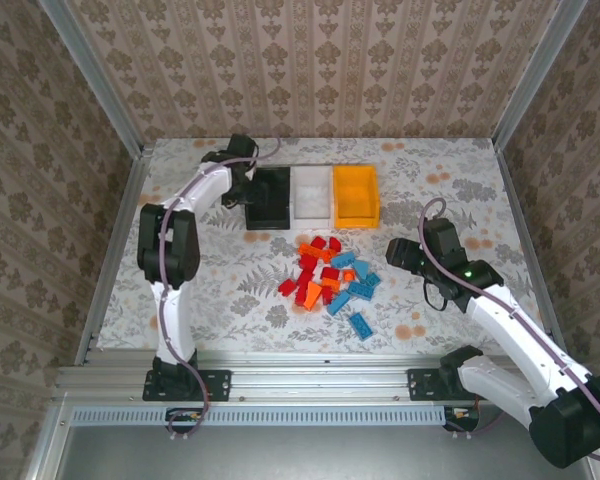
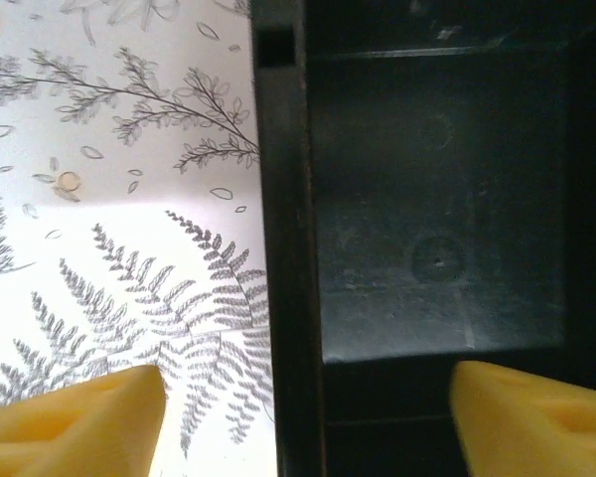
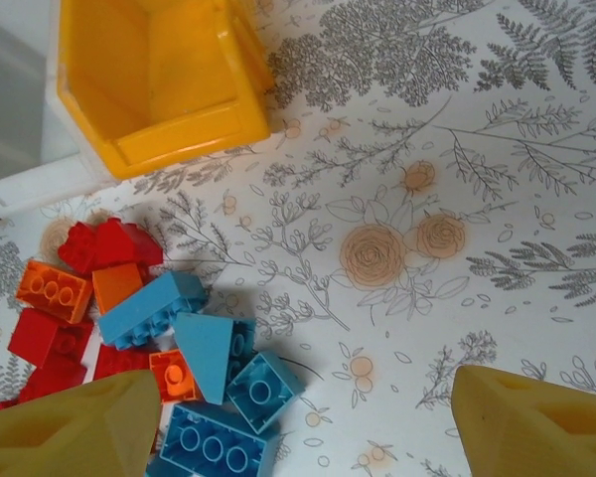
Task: Sort the legos into containers by color
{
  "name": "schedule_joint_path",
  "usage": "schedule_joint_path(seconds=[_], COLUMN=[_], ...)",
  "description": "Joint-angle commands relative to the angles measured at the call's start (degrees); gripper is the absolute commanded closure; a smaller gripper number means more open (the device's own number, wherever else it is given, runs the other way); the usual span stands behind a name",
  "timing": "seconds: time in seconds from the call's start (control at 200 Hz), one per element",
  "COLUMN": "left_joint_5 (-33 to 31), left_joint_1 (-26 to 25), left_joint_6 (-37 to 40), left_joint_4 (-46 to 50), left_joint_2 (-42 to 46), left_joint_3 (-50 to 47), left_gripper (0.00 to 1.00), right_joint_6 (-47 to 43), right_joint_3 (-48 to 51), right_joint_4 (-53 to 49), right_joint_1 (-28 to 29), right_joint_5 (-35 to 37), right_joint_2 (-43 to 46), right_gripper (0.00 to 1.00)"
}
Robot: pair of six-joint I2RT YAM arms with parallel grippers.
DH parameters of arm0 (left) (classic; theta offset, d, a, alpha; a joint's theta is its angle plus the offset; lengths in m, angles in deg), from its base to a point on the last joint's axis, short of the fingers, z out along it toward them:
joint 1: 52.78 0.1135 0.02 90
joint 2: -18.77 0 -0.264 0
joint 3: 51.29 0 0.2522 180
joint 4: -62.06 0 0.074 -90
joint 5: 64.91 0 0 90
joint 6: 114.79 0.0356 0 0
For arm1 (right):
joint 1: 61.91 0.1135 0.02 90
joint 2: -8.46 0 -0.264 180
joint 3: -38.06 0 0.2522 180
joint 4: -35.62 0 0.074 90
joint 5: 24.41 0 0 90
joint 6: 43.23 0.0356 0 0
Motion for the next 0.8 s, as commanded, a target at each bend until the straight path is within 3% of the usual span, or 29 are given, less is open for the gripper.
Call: schedule_joint_path(seconds=[0.0, 0.125, 0.21, 0.41, 0.545, 0.795], left_joint_5=[2.5, 4.15, 5.42, 15.29, 21.51, 35.1], left_joint_1=[0.57, 0.57, 0.57, 2.22, 5.15, 9.79], left_joint_6=[-0.59, -3.04, -6.1, -19.08, -27.18, -39.19], left_joint_4=[0.84, -0.07, -4.17, -27.06, -36.98, -38.9], left_joint_2=[10.26, 20.57, 28.79, 45.62, 45.9, 37.28], left_joint_3=[-0.19, -4.63, -12.95, -36.32, -42.64, -36.89], left_gripper=[0.04, 0.0, 0.0, 0.0, 0.0, 0.08], right_joint_6=[-1.53, -3.14, -3.45, -3.36, -0.39, 8.8], right_joint_3=[-1.03, -1.85, -2.71, -5.6, -5.58, -1.31], right_joint_4=[-4.32, -6.19, -7.47, -12.7, -15.56, -12.86], right_joint_1=[0.64, 1.18, 2.21, 12.0, 22.03, 35.79], right_joint_5=[-0.82, -2.11, -3.25, -2.02, 1.42, 3.72], right_joint_2=[0.85, 0.58, 0.0, -3.19, -5.94, -13.15], right_gripper=[0.22, 0.23, 0.24, 0.26, 0.25, 0.21])
